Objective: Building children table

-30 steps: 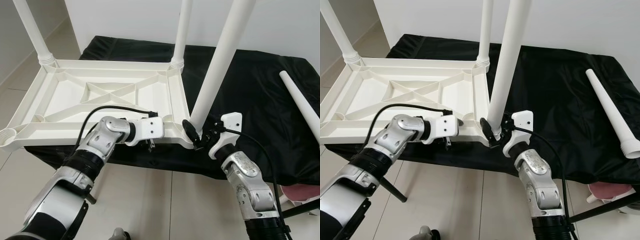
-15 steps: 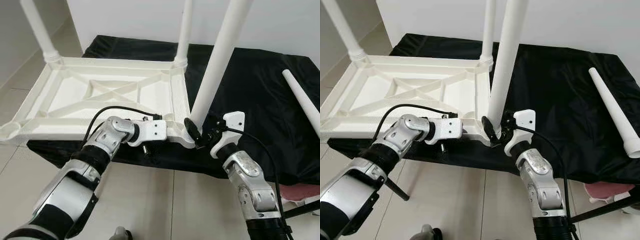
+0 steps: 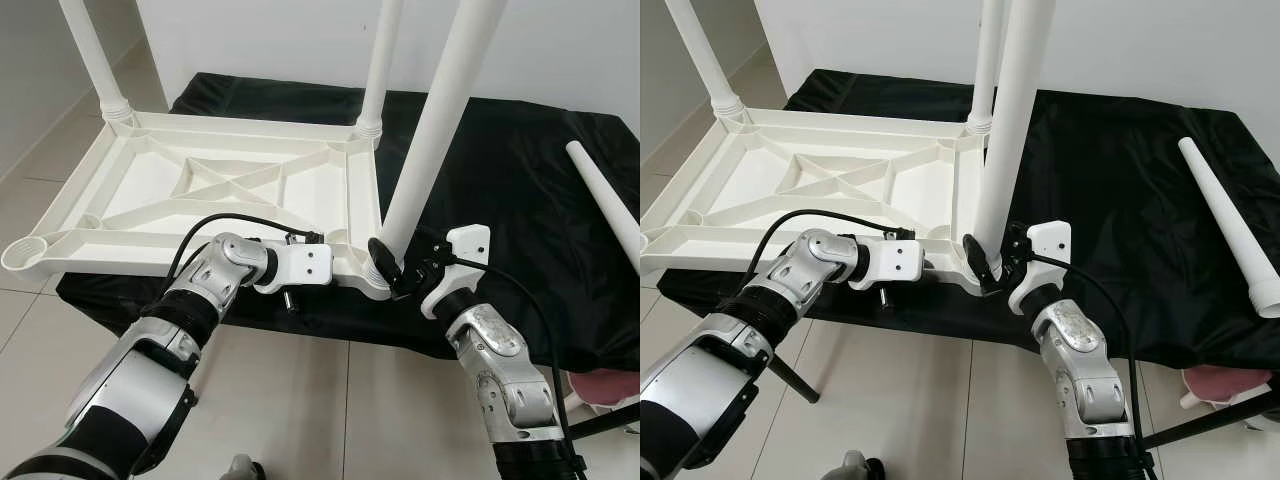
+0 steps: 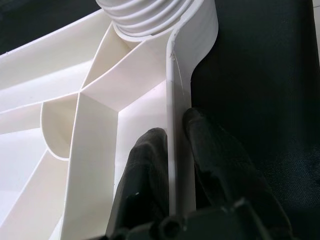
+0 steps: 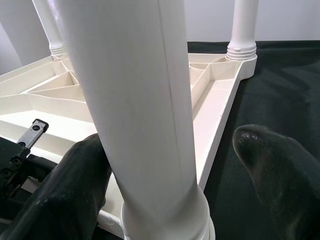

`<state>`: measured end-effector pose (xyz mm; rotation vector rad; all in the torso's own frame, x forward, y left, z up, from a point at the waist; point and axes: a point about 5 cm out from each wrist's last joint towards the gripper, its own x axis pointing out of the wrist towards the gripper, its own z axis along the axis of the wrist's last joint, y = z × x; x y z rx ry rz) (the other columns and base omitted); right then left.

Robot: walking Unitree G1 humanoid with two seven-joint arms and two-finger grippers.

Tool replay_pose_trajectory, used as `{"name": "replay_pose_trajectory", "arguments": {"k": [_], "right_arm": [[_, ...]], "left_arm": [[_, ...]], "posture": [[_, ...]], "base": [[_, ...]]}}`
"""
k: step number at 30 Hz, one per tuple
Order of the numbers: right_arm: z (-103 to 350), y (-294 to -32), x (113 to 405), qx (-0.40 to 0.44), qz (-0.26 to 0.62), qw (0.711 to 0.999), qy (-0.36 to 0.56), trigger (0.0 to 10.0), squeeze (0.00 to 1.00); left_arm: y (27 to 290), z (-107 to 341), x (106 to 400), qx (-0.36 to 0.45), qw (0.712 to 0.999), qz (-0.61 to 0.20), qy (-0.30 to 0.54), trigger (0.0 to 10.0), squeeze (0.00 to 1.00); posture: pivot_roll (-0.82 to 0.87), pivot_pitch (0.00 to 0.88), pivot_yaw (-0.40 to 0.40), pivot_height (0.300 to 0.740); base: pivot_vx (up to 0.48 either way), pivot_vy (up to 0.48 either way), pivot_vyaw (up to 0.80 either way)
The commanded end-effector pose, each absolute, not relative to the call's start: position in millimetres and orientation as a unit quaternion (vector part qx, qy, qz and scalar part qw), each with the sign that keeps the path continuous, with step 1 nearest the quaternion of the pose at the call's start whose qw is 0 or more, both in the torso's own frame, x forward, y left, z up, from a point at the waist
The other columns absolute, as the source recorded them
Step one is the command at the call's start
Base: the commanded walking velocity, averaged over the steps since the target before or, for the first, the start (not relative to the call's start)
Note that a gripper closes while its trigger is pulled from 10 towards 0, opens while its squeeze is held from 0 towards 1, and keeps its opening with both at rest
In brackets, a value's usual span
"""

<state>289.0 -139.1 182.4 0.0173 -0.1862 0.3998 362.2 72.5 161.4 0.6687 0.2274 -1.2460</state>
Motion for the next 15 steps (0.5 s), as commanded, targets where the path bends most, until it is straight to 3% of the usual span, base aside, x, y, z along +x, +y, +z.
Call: {"name": "replay_pose_trajectory", "arguments": {"k": [1,15], "right_arm": [[184.4,-135.7,287.3,0.008,0.211,0.973,-0.093,10.0,0.00],[201.3,-135.4,293.4,-0.066,0.324,0.939,-0.091,10.0,0.00]], "left_arm": [[71.7,152.8,355.3,0.314,0.715,-0.611,0.126,0.0,0.00],[72.6,152.2,354.0,0.312,0.709,-0.621,0.121,0.0,0.00]], "posture": [[-0.02,0.124,-0.004,0.740],[-0.02,0.130,-0.005,0.740]], "base": [[0.000,0.000,0.00],[0.000,0.000,0.00]]}}
